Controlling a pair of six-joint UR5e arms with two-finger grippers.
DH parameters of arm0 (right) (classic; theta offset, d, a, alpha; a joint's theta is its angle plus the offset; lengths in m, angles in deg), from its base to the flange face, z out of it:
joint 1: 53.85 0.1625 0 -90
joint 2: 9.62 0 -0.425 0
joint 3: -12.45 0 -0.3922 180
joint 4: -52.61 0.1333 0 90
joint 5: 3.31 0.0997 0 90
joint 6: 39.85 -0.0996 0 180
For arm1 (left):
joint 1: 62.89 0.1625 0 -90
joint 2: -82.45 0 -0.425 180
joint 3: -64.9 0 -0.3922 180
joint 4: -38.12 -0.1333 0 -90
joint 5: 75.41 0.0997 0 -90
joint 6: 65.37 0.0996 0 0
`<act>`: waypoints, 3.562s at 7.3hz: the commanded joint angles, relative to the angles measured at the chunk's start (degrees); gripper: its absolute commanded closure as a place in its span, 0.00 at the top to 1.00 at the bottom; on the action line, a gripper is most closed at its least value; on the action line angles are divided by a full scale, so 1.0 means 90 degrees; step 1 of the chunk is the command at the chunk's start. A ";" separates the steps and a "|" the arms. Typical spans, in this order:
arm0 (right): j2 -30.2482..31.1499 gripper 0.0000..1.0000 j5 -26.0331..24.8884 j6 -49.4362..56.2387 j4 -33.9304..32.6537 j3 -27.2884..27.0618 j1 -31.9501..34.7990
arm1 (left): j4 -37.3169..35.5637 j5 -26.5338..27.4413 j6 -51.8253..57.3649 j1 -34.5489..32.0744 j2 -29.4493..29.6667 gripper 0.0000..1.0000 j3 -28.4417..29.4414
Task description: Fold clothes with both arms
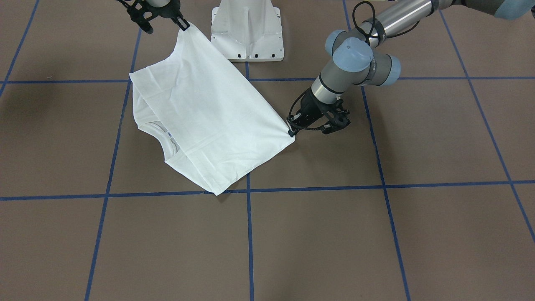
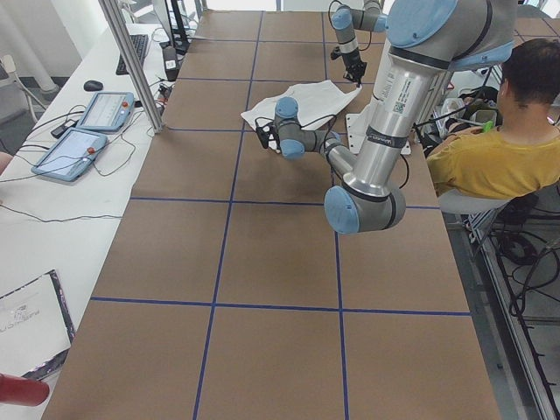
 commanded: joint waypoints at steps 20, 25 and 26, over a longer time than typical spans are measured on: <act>-0.1968 1.00 -0.3532 -0.1380 -0.0427 0.1923 0.0440 | 0.1139 0.0218 0.0947 -0.1656 0.1195 0.32 0.1992; -0.1939 0.95 -0.3532 -0.1380 -0.0427 0.2187 0.0430 | 0.1088 0.0218 0.0947 -0.1656 0.1156 0.33 0.1874; -0.1929 0.92 -0.3523 -0.1380 -0.0427 0.2187 0.0430 | 0.1078 0.0227 0.0947 -0.1656 0.1146 0.33 0.1874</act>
